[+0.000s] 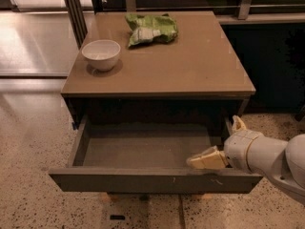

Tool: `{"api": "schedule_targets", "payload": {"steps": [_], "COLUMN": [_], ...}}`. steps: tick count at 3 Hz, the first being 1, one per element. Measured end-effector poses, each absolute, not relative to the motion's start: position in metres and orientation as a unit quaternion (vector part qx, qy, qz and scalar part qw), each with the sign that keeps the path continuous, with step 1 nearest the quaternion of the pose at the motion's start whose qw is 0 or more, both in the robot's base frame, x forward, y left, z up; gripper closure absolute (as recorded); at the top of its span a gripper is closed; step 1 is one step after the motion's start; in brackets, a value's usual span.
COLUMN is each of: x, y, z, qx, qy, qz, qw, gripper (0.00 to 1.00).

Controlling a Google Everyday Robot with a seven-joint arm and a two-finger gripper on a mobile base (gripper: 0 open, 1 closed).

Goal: Open top drawer

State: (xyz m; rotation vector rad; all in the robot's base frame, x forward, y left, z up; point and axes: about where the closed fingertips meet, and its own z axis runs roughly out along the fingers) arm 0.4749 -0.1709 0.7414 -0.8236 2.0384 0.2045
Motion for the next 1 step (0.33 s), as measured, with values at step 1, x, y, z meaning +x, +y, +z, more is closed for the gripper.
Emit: {"api": "schedule_targets", "payload": {"steps": [1], "x": [0.4749], "y": [-0.1709], "z": [0.7415], "qx": [-0.333], "qy": [0.824], "qz": [0.083], "qw": [0.45], "gripper": [0.0]}}
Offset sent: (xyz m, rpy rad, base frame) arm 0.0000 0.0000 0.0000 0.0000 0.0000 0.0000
